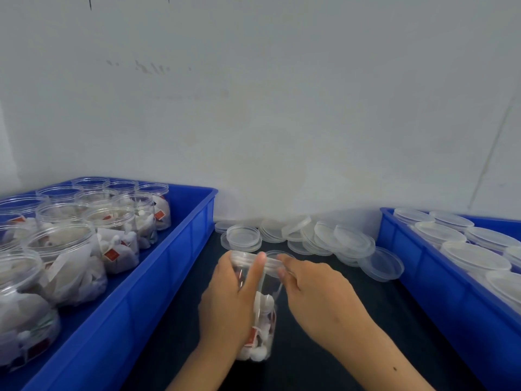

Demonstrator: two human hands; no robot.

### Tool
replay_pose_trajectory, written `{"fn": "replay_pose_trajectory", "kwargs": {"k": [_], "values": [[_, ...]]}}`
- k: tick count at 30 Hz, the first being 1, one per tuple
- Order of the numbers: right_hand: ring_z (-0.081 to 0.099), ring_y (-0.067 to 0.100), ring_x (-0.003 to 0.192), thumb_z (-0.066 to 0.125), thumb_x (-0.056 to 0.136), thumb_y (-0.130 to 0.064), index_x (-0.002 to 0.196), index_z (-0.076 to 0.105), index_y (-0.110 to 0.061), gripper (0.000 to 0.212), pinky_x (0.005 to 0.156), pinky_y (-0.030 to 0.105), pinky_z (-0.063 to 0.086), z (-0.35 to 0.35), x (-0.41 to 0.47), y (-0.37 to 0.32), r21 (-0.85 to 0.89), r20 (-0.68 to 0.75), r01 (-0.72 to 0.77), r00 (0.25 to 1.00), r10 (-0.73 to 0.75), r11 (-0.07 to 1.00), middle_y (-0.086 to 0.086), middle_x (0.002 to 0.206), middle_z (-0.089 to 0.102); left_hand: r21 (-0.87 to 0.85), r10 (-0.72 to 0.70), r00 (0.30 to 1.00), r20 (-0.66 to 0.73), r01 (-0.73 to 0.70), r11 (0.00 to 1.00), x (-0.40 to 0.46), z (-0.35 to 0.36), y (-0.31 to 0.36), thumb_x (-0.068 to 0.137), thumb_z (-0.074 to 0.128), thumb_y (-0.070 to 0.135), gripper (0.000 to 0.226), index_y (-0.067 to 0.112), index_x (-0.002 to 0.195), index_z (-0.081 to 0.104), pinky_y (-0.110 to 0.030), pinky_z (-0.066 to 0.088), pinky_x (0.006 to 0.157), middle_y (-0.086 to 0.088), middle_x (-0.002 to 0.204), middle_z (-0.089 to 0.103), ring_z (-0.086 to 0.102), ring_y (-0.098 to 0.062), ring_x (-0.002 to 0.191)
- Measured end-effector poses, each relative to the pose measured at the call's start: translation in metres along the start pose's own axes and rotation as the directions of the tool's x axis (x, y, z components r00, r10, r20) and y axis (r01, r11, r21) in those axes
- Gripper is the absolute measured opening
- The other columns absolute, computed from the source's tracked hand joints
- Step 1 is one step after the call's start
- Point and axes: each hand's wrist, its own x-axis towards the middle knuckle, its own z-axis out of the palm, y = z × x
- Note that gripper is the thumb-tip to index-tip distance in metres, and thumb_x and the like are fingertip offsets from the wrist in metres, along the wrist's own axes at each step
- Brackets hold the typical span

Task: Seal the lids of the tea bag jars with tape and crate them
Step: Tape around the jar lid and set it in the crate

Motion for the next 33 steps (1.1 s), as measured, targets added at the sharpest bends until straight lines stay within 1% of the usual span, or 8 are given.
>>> {"fn": "replay_pose_trajectory", "kwargs": {"k": [5, 10, 13, 15, 22, 27, 30, 33], "values": [[0.062, 0.015, 0.081, 0.029, 0.104, -0.032, 0.118, 0.049, -0.026, 0.025, 0.072, 0.029, 0.050, -0.003, -0.002, -0.003, -0.035, 0.052, 0.031, 0.998, -0.029, 0.999, -0.006, 0.086, 0.060, -0.119, -0.167, 0.981, 0.102, 0.179, 0.977, 0.006, -0.005, -0.002, 0.030, 0.056, 0.097, 0.095, 0.029, 0.096, 0.059, -0.030, 0.052, 0.075, 0.011, 0.087, 0.068, 0.065, -0.006, 0.083], [0.057, 0.011, 0.111, 0.033, 0.101, -0.049, 0.137, 0.044, -0.036, 0.040, 0.099, 0.034, 0.045, -0.009, 0.000, 0.003, 0.251, 0.166, -0.063, 0.986, 0.022, 0.966, -0.011, 0.129, 0.058, -0.218, -0.204, 0.973, 0.108, 0.223, 0.950, 0.008, -0.008, -0.001, 0.038, 0.067, 0.081, 0.081, 0.024, 0.096, 0.062, -0.037, 0.056, 0.078, 0.006, 0.088, 0.070, 0.068, -0.011, 0.080], [0.060, 0.004, 0.085, 0.037, 0.092, -0.066, 0.122, 0.053, -0.037, 0.045, 0.088, 0.030, 0.049, -0.016, 0.001, 0.010, 0.263, 0.183, -0.099, 0.982, 0.051, 0.960, -0.014, 0.109, 0.062, -0.279, -0.241, 0.963, 0.123, 0.266, 0.923, 0.012, -0.011, -0.001, 0.037, 0.068, 0.075, 0.081, 0.022, 0.097, 0.063, -0.030, 0.052, 0.070, 0.003, 0.089, 0.070, 0.068, -0.013, 0.081], [0.055, 0.000, 0.078, 0.038, 0.086, -0.072, 0.122, 0.057, -0.036, 0.054, 0.084, 0.026, 0.048, -0.021, 0.002, 0.015, 0.260, 0.170, -0.094, 0.984, 0.051, 0.961, -0.015, 0.111, 0.063, -0.299, -0.243, 0.957, 0.161, 0.282, 0.912, 0.014, -0.014, -0.002, 0.038, 0.069, 0.072, 0.078, 0.021, 0.096, 0.065, -0.024, 0.048, 0.065, 0.002, 0.088, 0.071, 0.069, -0.011, 0.078], [0.059, 0.005, 0.091, 0.038, 0.088, -0.069, 0.108, 0.060, -0.035, 0.045, 0.087, 0.032, 0.050, -0.015, 0.005, 0.020, 0.147, 0.123, -0.088, 0.990, 0.070, 0.985, -0.013, 0.099, 0.065, -0.362, -0.227, 0.931, 0.288, 0.325, 0.874, 0.020, -0.021, -0.005, 0.043, 0.074, 0.065, 0.076, 0.016, 0.102, 0.068, -0.034, 0.055, 0.076, -0.001, 0.091, 0.075, 0.072, -0.016, 0.083], [0.053, 0.009, 0.096, 0.033, 0.094, -0.064, 0.136, 0.040, -0.045, 0.046, 0.080, 0.028, 0.040, -0.003, 0.008, 0.021, 0.143, 0.128, -0.093, 0.989, 0.075, 0.985, -0.010, 0.119, 0.061, -0.405, -0.228, 0.894, 0.386, 0.386, 0.829, 0.021, -0.025, -0.010, 0.048, 0.074, 0.061, 0.074, 0.013, 0.103, 0.070, -0.036, 0.055, 0.078, -0.006, 0.093, 0.076, 0.073, -0.020, 0.085], [0.052, 0.007, 0.084, 0.031, 0.095, -0.062, 0.139, 0.032, -0.050, 0.046, 0.073, 0.025, 0.040, -0.001, 0.010, 0.022, 0.091, 0.076, -0.051, 0.996, 0.044, 0.995, -0.007, 0.107, 0.065, -0.409, -0.200, 0.874, 0.443, 0.395, 0.822, 0.023, -0.025, -0.012, 0.052, 0.073, 0.060, 0.068, 0.013, 0.101, 0.070, -0.030, 0.054, 0.071, -0.006, 0.091, 0.076, 0.073, -0.018, 0.083], [0.057, 0.006, 0.087, 0.030, 0.095, -0.063, 0.140, 0.034, -0.049, 0.047, 0.077, 0.026, 0.044, -0.001, 0.008, 0.020, 0.073, 0.031, -0.019, 0.999, 0.017, 0.997, -0.013, 0.094, 0.061, -0.411, -0.173, 0.861, 0.478, 0.393, 0.822, 0.024, -0.026, -0.013, 0.056, 0.071, 0.059, 0.065, 0.012, 0.101, 0.070, -0.024, 0.055, 0.063, -0.009, 0.091, 0.075, 0.073, -0.019, 0.079]]}}
